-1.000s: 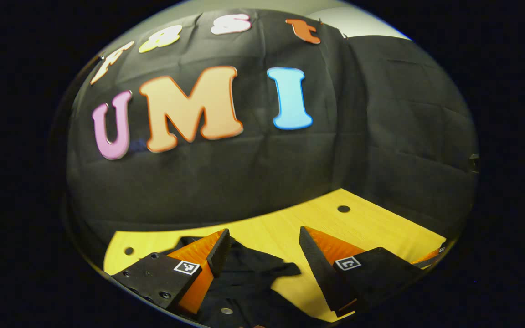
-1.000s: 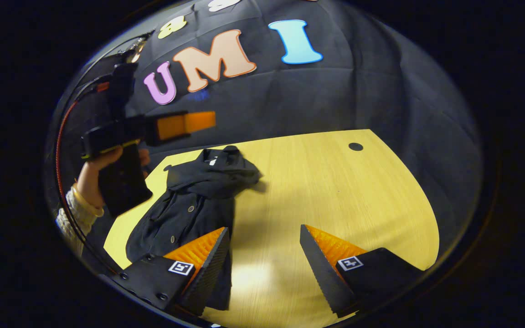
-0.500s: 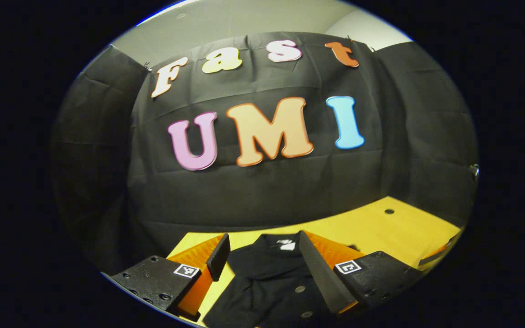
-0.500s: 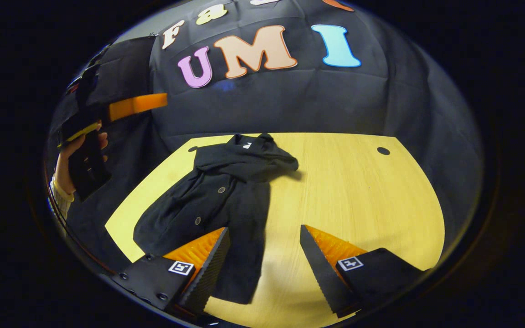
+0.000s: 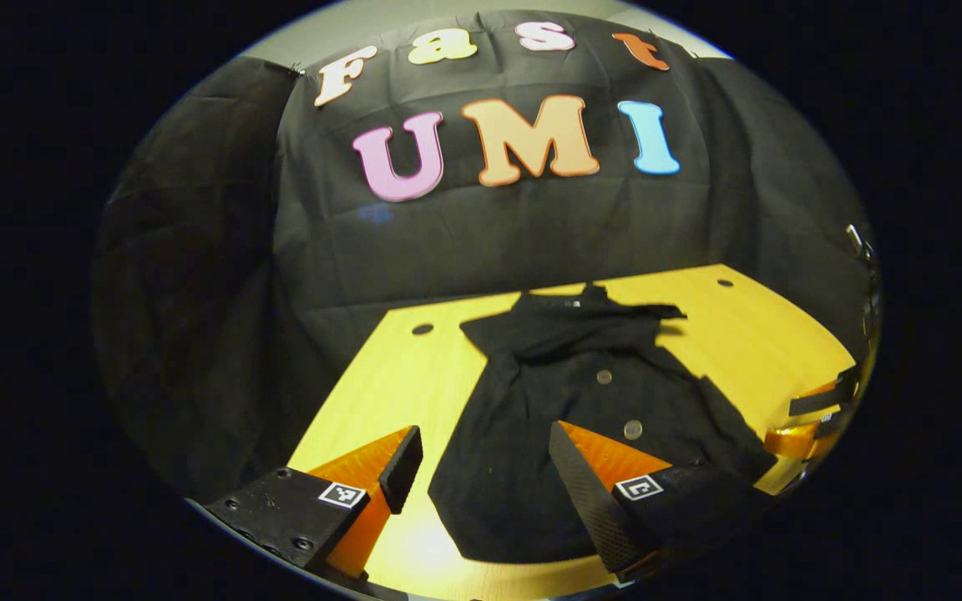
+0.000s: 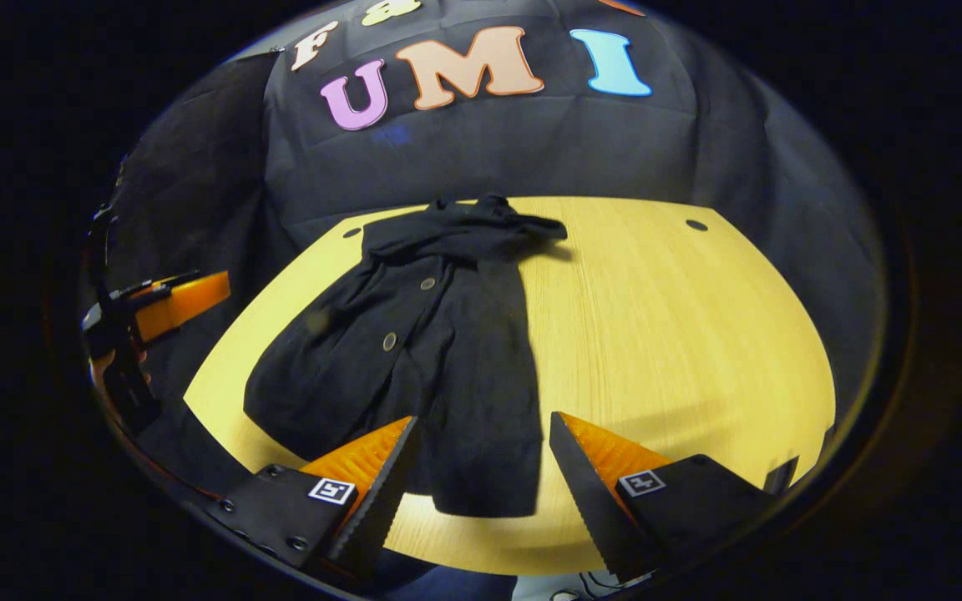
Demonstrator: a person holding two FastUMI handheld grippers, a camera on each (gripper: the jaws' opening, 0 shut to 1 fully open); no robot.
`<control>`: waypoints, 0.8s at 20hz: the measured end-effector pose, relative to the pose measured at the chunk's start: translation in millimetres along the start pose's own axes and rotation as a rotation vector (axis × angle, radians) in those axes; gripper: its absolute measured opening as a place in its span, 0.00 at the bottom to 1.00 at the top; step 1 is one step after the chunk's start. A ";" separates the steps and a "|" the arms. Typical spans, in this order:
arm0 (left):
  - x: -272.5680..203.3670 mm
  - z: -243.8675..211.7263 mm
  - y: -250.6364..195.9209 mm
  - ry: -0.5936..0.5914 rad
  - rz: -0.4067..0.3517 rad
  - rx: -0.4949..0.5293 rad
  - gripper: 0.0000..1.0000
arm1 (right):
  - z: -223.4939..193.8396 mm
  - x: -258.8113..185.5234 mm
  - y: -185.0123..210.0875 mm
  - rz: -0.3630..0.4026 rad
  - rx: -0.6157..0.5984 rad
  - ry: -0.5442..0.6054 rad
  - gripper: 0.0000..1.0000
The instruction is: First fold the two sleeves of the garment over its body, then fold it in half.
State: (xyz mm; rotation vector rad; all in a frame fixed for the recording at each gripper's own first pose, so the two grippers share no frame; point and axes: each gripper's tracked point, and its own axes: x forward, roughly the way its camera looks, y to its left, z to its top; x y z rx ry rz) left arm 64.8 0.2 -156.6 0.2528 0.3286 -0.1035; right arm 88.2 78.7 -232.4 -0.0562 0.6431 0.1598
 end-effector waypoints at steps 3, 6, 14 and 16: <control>-8.4 -39.1 -4.3 0.063 -0.031 -0.025 0.93 | -20.5 11.1 3.2 -0.038 -0.020 0.028 0.99; -9.8 -72.6 -6.9 0.122 -0.051 -0.004 0.94 | -38.3 21.7 2.1 -0.072 -0.035 0.061 0.99; -6.3 -126.3 -13.3 0.247 -0.106 0.004 0.95 | -48.5 31.9 1.7 -0.091 0.003 0.069 0.99; -2.9 -133.9 -12.9 0.266 -0.106 0.001 0.95 | -48.8 31.9 2.0 -0.094 -0.005 0.062 0.94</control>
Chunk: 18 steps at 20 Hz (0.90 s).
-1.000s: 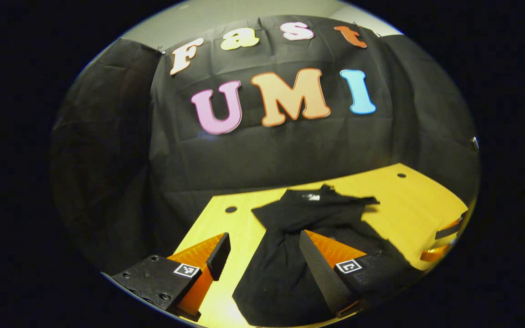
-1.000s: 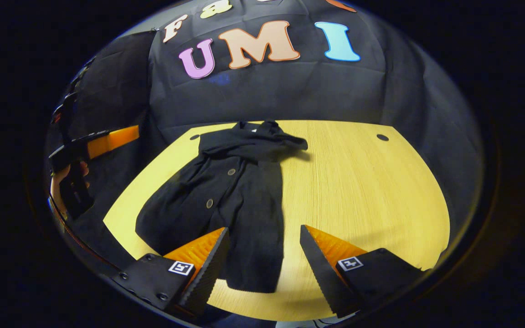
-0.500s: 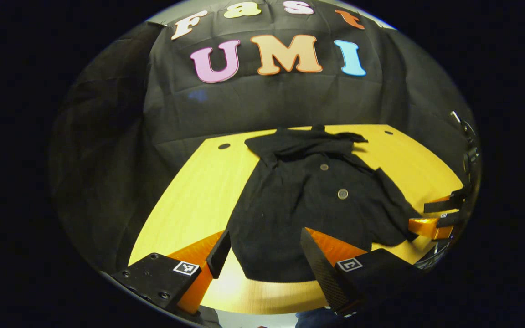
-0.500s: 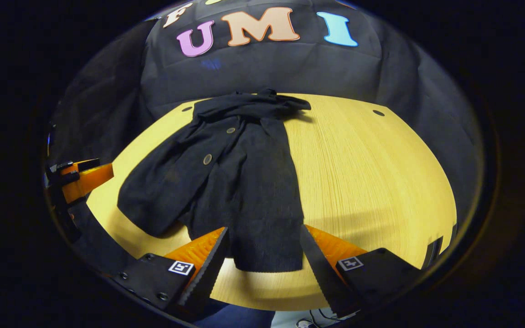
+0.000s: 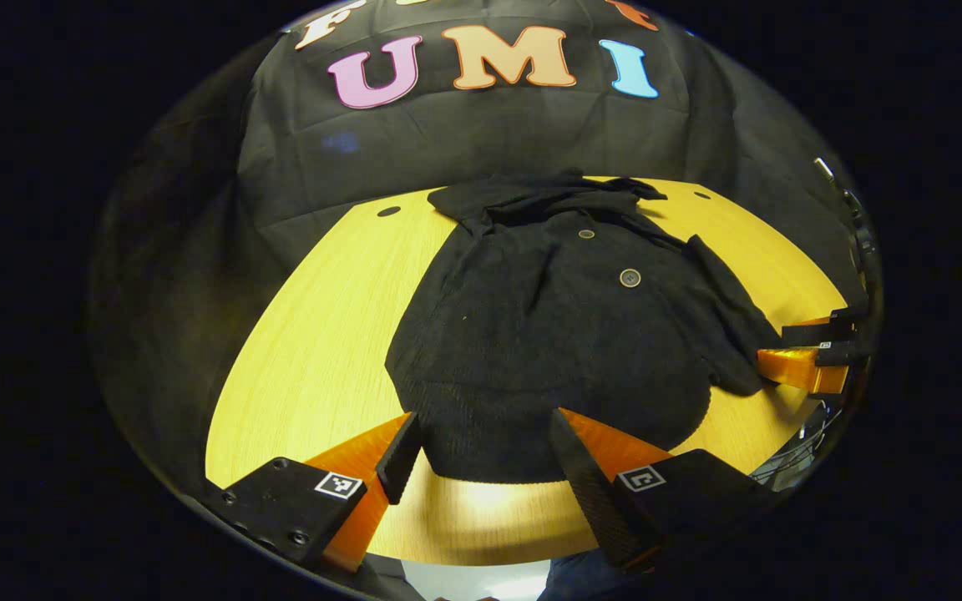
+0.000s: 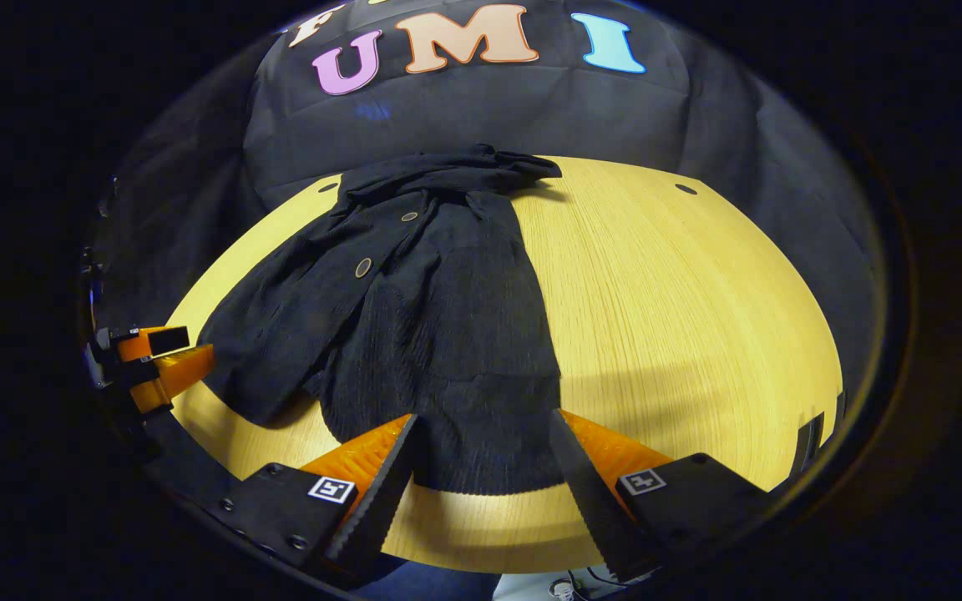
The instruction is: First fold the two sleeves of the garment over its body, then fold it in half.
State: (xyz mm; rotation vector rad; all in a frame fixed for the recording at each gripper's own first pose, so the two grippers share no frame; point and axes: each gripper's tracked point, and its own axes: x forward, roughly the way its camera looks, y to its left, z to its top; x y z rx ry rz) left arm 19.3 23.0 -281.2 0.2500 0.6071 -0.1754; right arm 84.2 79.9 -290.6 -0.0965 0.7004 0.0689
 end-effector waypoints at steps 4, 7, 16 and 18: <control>1.8 -13.2 -3.5 0.030 -0.028 -0.014 0.95 | -0.9 -0.1 0.5 -0.001 0.006 -0.009 0.93; 3.8 -15.6 -3.8 0.026 -0.036 -0.034 0.94 | -1.4 -0.1 2.2 0.008 0.000 -0.010 0.95; 8.3 -16.1 -16.2 0.051 -0.101 -0.046 0.69 | -0.6 -0.5 25.7 0.051 -0.054 0.033 0.46; 8.9 -15.8 -16.6 0.053 -0.105 -0.049 0.60 | -0.4 -1.3 28.0 0.056 -0.066 0.035 0.30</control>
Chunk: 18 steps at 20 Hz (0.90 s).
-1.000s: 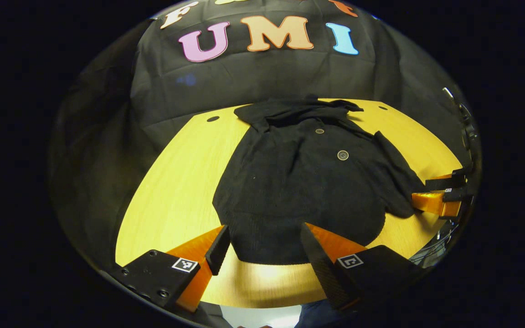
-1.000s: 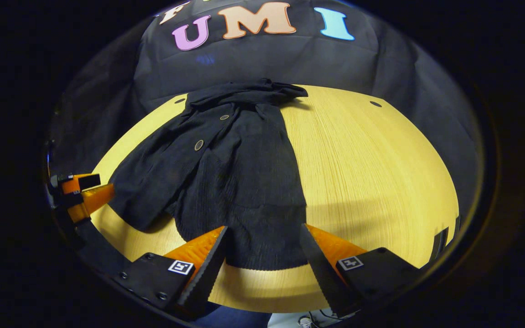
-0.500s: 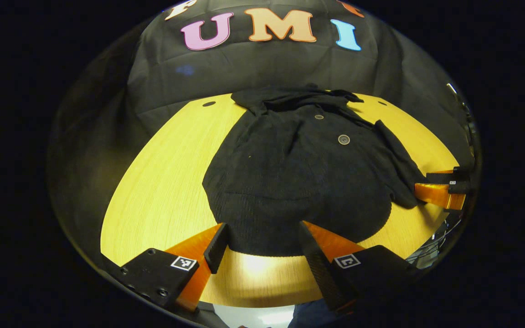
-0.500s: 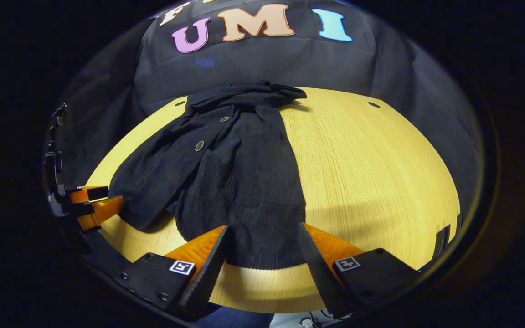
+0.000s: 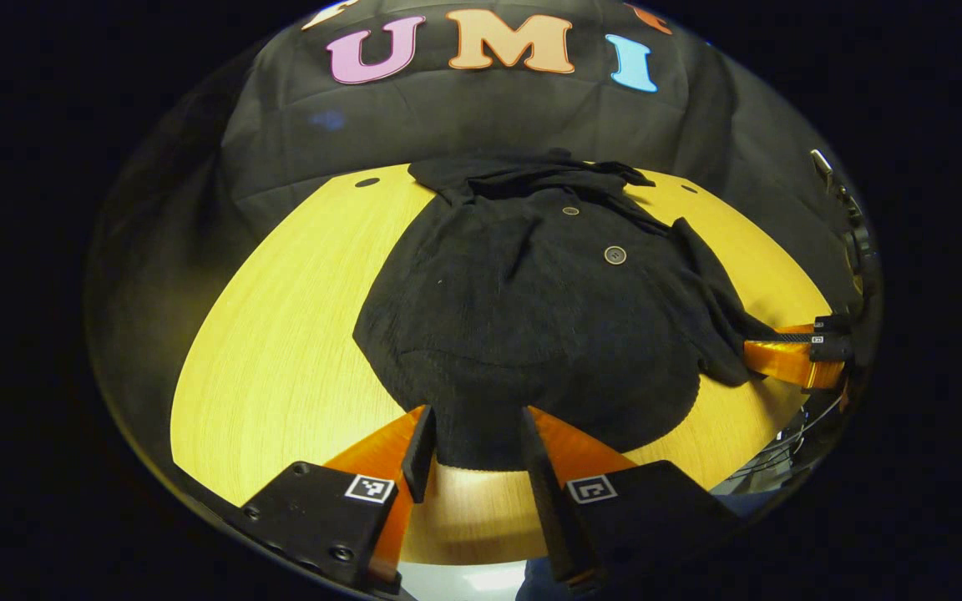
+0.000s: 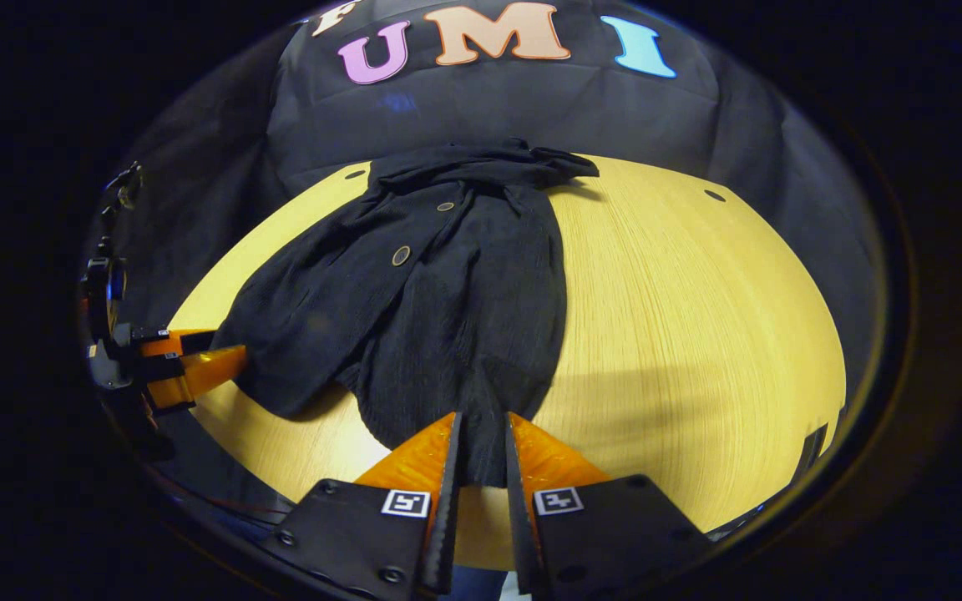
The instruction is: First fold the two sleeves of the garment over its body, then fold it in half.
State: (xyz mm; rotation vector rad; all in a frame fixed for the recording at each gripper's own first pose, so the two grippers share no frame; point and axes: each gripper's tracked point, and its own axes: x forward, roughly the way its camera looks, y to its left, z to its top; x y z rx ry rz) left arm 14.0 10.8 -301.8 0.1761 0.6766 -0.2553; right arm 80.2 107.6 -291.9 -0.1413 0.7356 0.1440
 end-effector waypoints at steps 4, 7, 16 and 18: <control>1.5 1.0 0.7 0.005 -0.012 0.009 0.44 | 0.9 -1.1 2.2 -0.026 -0.032 0.008 0.21; 2.9 4.2 0.0 -0.003 -0.004 -0.002 0.24 | 0.2 -1.0 3.3 -0.046 -0.043 0.007 0.14; 2.8 4.3 -5.9 -0.002 0.032 0.028 0.00 | -1.6 -6.7 13.6 -0.059 0.043 -0.005 0.06; -0.1 2.3 -3.7 0.010 0.016 0.007 0.00 | -1.5 -4.6 13.5 -0.069 0.057 -0.011 0.03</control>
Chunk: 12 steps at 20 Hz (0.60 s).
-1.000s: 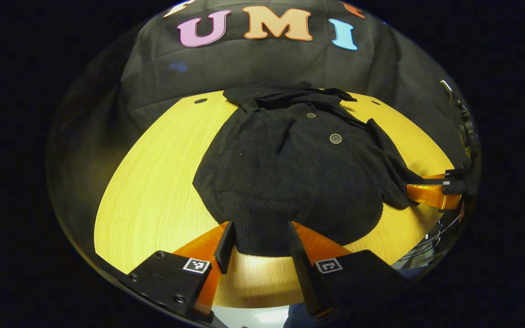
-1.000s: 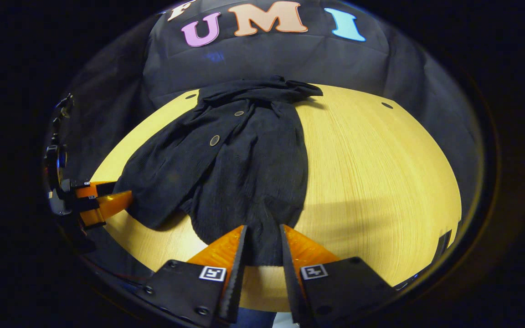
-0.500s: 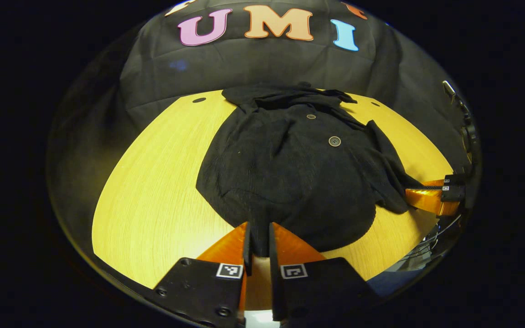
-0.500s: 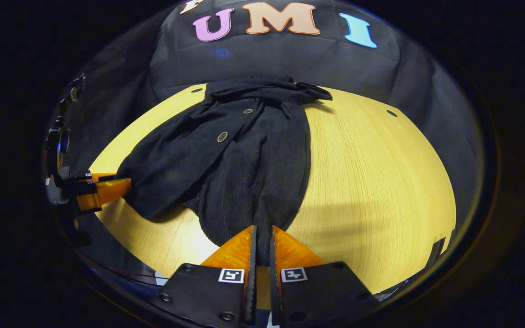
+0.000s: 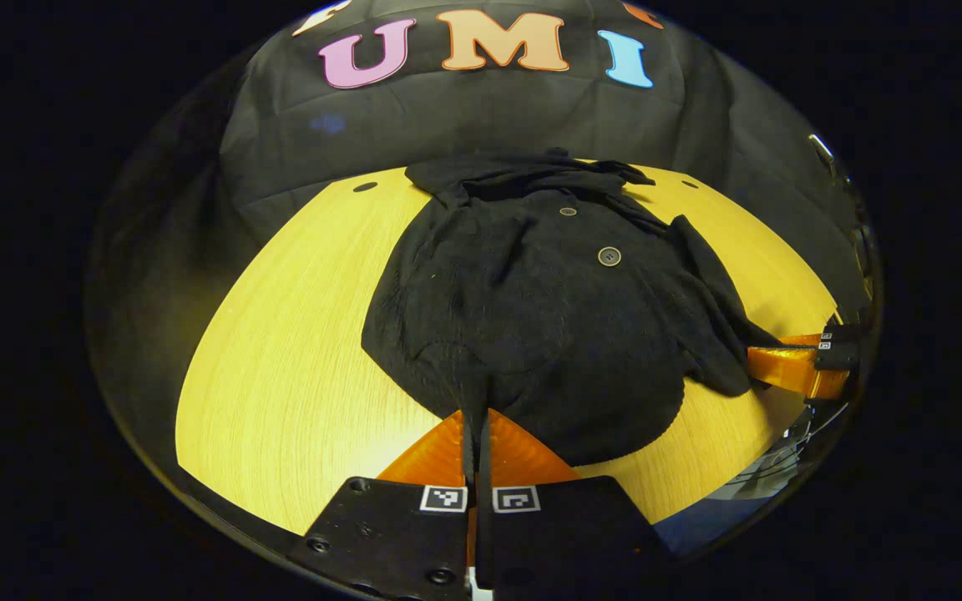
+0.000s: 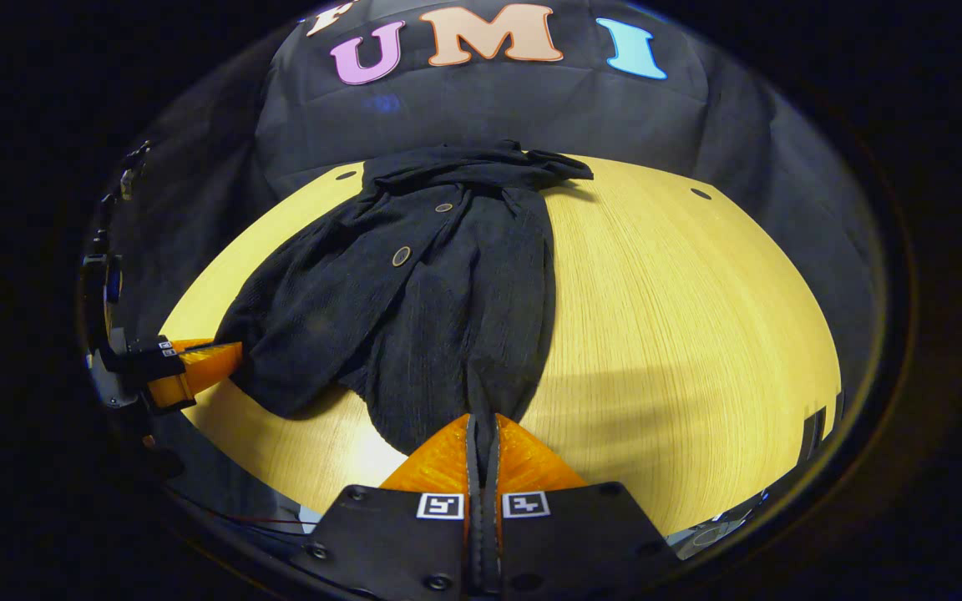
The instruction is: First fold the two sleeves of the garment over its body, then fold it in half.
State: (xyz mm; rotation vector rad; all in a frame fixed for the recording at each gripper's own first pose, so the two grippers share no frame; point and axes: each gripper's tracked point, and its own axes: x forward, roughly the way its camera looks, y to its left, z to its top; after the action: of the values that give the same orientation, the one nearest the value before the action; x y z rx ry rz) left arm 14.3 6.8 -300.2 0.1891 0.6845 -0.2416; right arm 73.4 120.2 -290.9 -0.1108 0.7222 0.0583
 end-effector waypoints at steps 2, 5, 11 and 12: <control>-0.8 0.5 2.1 0.005 -0.012 -0.034 0.00 | 1.9 -2.6 1.4 -0.003 0.019 -0.009 0.03; -9.5 12.3 6.6 -0.019 -0.026 -0.074 0.00 | 11.9 -14.4 2.9 0.003 0.039 -0.048 0.02; -35.1 64.7 22.5 -0.140 -0.011 -0.040 0.00 | 42.0 -36.9 0.0 0.017 0.084 -0.113 0.02; -40.0 74.5 23.2 -0.160 -0.015 -0.040 0.00 | 50.0 -40.7 -0.4 0.020 0.093 -0.126 0.02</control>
State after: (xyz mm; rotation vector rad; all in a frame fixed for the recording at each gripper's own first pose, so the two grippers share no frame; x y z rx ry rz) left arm 35.6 16.5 -215.7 0.1247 0.5317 -0.2542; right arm 75.8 125.3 -226.7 -0.0108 0.5996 0.0505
